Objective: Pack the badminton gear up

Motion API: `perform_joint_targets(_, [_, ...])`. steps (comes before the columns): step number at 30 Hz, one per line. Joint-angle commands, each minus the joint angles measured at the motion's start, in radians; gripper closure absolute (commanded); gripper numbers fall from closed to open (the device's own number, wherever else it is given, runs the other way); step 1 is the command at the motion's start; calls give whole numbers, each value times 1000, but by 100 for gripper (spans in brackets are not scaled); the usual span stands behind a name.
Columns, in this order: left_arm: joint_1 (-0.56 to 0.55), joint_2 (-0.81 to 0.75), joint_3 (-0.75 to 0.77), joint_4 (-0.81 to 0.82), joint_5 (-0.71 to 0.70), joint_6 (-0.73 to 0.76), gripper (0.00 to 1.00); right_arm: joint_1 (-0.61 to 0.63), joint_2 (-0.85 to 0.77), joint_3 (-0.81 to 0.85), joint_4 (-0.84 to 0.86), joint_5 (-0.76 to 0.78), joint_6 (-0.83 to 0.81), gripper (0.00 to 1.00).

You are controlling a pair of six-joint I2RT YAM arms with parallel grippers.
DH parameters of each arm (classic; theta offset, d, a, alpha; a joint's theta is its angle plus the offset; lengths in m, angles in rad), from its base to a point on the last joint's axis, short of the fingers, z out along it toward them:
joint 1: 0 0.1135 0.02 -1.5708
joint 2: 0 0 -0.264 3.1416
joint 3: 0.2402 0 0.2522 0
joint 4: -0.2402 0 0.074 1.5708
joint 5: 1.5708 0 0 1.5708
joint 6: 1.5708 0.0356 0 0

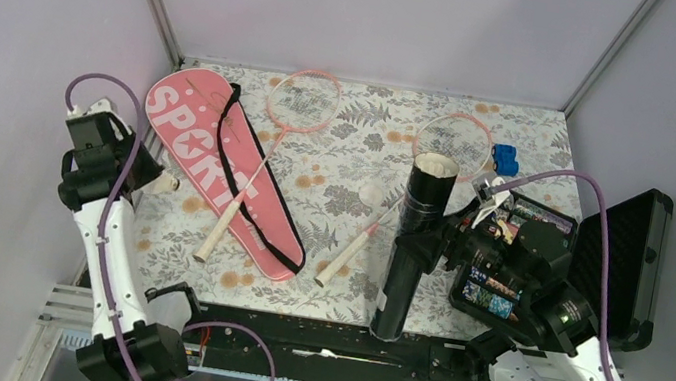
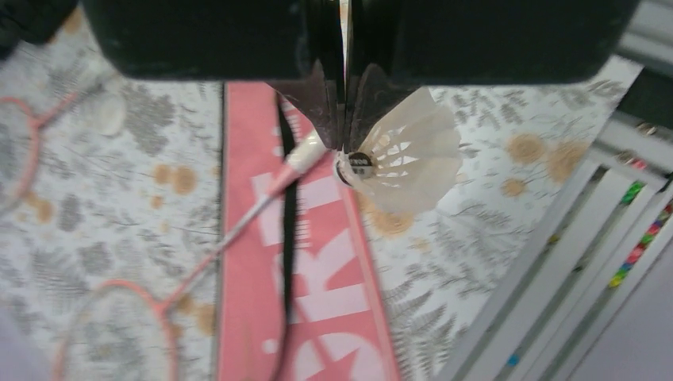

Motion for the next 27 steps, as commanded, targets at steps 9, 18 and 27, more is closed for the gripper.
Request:
perform_joint_targets(9, [-404,16,-23,164,184,-264,100,-4,20,21,-3,175,-131,66])
perform_joint_targets(18, [-584,135,-189,435,217,-354,100,-4,41,6,19,158,-120,66])
perform_joint_targets(27, [-614,192,-375,506,188,-318,94,-4,60,20,33,141,-119,66])
